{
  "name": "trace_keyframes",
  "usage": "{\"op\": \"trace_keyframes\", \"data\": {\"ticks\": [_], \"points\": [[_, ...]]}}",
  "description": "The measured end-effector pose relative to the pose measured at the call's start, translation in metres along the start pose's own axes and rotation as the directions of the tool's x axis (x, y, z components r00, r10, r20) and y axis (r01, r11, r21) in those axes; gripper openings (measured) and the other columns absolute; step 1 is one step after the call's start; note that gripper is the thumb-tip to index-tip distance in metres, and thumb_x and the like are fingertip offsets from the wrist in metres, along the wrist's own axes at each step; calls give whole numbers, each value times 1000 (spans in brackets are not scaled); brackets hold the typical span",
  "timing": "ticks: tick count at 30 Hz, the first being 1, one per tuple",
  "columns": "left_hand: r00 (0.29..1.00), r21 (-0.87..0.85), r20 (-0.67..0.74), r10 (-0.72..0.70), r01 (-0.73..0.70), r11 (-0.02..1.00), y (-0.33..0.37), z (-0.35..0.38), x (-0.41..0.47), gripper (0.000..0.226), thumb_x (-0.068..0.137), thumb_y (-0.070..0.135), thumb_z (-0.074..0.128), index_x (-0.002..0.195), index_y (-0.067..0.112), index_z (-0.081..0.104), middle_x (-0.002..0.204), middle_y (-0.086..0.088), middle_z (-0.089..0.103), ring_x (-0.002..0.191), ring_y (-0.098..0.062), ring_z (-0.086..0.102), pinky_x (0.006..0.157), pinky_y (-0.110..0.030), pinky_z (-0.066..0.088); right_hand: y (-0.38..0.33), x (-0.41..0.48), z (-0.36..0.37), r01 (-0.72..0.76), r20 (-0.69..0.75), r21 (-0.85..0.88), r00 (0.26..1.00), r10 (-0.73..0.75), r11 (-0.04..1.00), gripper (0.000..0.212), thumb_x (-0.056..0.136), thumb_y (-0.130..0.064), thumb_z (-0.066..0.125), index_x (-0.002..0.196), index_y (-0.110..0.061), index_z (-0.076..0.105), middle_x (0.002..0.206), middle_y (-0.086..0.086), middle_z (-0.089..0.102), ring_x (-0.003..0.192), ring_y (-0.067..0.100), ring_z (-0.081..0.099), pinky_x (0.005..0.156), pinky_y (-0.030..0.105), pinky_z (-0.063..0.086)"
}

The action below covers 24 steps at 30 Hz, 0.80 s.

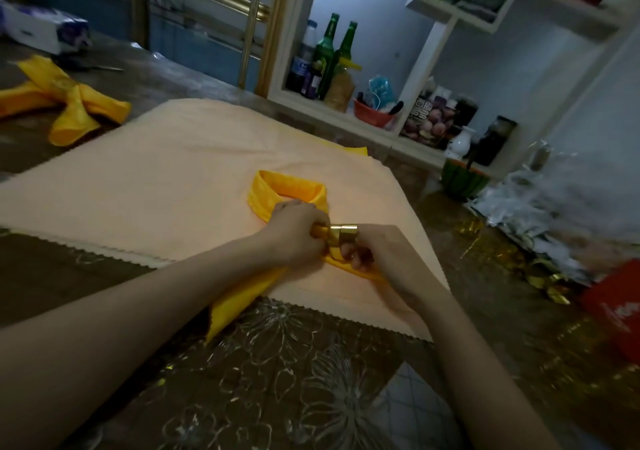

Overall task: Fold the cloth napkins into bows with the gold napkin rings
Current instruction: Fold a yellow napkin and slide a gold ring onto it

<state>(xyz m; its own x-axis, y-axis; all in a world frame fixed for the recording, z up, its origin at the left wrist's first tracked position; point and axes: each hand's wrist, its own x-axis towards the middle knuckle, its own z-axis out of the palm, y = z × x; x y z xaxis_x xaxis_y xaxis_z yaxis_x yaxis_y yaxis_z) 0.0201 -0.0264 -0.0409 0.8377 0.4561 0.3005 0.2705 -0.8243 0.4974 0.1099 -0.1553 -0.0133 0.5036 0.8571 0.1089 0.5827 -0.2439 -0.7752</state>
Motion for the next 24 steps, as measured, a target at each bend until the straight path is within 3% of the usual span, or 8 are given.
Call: {"op": "trace_keyframes", "data": {"ticks": [2,5,8,11,14,17,21,24], "points": [[999,-138,1,-37,37,990,0,-4,-1,39,67,32,48,94,14,69,96,-9,66,100,-26,55,83,-29,34,1,0,3,-2,-53,51,999,5,999,33,92,0,37,71,-10,60,64,3,57,47,8,48,47,20,41],[998,-233,-13,-54,49,971,-1,-5,0,15,81,17,62,94,15,69,86,-5,63,97,-25,57,76,-27,33,1,-1,9,93,-170,-82,980,-106,992,25,92,0,41,81,-9,62,74,7,61,35,12,48,36,21,39],[999,-235,24,-47,52,971,-2,-6,2,12,82,17,66,93,20,68,87,-2,59,102,-25,53,86,-32,34,1,-1,11,100,-259,-197,954,-151,975,22,95,-7,44,104,-14,62,79,2,60,38,9,53,34,16,39],[996,-311,66,-55,72,948,-3,-8,3,15,79,25,69,76,36,59,95,-2,58,109,-26,48,98,-38,34,5,3,8,36,-244,-190,966,-83,981,29,97,-11,40,120,-19,58,87,5,60,39,4,52,35,14,39],[998,-290,56,-14,30,957,-4,-8,4,10,74,37,66,77,36,57,100,2,58,113,-24,44,104,-40,30,6,4,5,-14,-139,-138,990,-5,990,27,98,-12,41,115,-18,61,78,6,62,35,8,51,36,18,41],[1000,-205,-2,11,-11,979,-6,-5,4,13,83,26,67,93,29,59,115,1,55,121,-23,37,108,-38,22,4,0,1,-71,-15,24,997,71,997,25,98,-8,43,110,-20,60,53,5,54,32,8,46,34,19,37],[998,-199,-57,41,-51,979,-5,-5,0,21,80,21,69,92,31,55,124,2,48,123,-20,33,105,-32,18,6,-1,0,-45,45,-20,998,45,999,22,96,-8,47,109,-21,60,69,2,56,41,5,50,40,18,40],[996,-196,-80,35,-50,979,-1,-7,-2,35,79,17,68,107,24,48,126,0,46,124,-20,35,101,-27,20,9,1,3,-8,18,-71,1000,9,997,17,92,-8,53,85,-20,63,67,-2,54,50,4,48,48,20,39]]}}
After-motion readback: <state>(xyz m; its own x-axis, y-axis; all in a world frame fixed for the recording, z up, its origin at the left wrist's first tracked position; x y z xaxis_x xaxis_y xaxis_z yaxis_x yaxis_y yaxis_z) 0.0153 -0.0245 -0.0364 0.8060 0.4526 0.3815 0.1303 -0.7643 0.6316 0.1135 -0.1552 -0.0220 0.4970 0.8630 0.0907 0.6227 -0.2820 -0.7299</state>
